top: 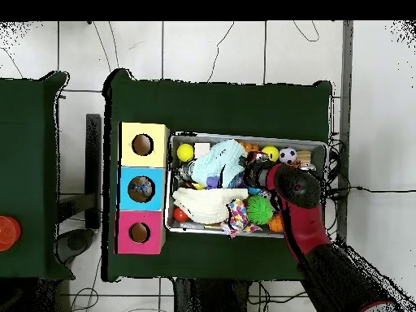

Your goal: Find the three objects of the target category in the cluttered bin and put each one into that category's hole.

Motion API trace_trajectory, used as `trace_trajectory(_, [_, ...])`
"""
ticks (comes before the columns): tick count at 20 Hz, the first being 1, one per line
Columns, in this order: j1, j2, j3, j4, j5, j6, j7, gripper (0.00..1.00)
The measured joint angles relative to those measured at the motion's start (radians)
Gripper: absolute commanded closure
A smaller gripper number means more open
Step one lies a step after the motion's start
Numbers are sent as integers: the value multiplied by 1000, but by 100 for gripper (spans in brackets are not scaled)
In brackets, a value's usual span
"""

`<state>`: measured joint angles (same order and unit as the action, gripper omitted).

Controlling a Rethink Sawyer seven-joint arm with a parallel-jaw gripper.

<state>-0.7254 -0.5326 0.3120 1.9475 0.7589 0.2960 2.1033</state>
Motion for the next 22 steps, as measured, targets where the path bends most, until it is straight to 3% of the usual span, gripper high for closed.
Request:
trace_trajectory(9, [10, 21, 9, 14, -53, -41, 0, 100])
trace_trajectory(10, [47, 14, -14, 14, -73, -42, 0, 0])
trace_trajectory(19, [167, 11, -120, -7, -127, -41, 0, 0])
trace_trajectory(22, [164, 9, -135, -7, -145, -42, 0, 0])
